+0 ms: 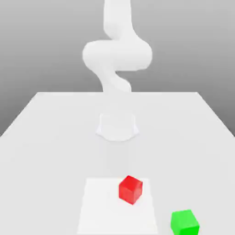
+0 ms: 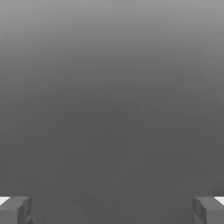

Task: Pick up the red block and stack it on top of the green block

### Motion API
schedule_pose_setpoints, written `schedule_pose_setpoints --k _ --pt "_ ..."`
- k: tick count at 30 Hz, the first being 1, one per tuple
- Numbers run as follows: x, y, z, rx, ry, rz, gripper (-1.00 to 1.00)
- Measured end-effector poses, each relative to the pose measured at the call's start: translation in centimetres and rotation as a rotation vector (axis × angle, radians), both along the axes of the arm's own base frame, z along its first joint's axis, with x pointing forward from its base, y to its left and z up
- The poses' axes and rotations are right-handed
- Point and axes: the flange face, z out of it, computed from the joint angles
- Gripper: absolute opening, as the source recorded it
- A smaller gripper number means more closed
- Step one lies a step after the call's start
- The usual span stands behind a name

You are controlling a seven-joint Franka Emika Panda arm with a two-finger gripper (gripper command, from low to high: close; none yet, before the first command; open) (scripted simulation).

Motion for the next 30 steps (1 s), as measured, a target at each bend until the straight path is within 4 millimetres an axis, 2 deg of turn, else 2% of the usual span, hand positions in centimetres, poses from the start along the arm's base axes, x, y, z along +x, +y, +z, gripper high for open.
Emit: schedule_pose_setpoints --k 4,6,9,13,15,18,21,30 --pt "4.4 1.1 -9.9 0.029 0.148 -0.107 0.00" --pt "5.6 1.3 -14.9 0.047 0.218 -0.160 0.00" --pt "6.4 1.5 -22.4 0.078 0.324 -0.239 0.00" --pt "5.4 1.7 -32.5 0.130 0.472 -0.351 0.00" --pt "4.1 1.9 -37.1 0.160 0.545 -0.407 0.00" --pt "1.2 2.6 -42.9 0.207 0.649 -0.481 0.00" --pt "0.2 2.9 -45.5 0.213 0.689 -0.513 0.00" --pt "0.4 2.6 -49.0 0.199 0.695 -0.531 0.00"
